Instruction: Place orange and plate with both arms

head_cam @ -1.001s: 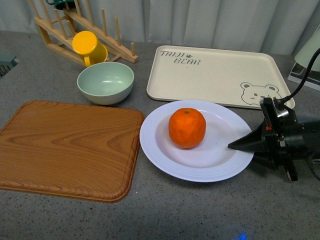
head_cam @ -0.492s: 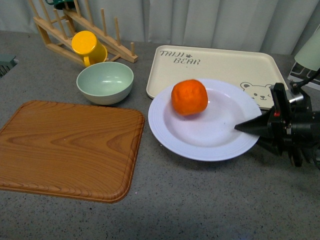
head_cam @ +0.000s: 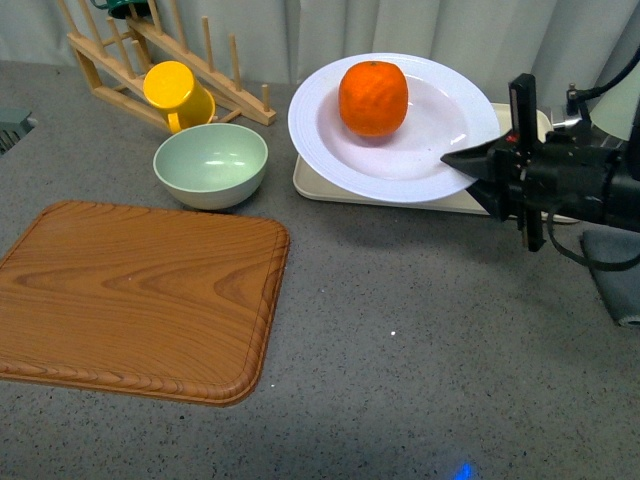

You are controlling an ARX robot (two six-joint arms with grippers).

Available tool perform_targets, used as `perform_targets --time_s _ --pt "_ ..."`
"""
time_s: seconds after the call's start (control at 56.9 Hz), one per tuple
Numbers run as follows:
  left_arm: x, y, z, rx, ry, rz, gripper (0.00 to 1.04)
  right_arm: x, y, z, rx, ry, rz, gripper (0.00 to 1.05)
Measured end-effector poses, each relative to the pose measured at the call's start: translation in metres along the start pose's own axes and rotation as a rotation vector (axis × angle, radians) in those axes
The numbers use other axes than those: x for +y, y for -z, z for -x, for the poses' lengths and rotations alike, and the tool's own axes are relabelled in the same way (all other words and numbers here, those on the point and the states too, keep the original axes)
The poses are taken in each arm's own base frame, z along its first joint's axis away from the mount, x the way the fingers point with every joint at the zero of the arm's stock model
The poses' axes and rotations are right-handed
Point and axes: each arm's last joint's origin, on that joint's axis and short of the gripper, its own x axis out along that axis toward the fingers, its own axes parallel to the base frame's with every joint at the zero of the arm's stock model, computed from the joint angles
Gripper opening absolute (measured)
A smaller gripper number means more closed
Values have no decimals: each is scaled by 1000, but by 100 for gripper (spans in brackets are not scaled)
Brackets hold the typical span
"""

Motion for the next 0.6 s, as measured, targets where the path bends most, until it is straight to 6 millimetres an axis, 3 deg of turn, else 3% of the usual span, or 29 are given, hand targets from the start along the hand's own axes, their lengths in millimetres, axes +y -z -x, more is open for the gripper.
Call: perform_targets --time_s 0.281,0.597 --pt "0 0 0 0 0 0 98 -5 -4 -49 -71 28 -98 4" --pt "0 0 0 0 0 0 98 -6 -18 -76 -160 75 -166 4"
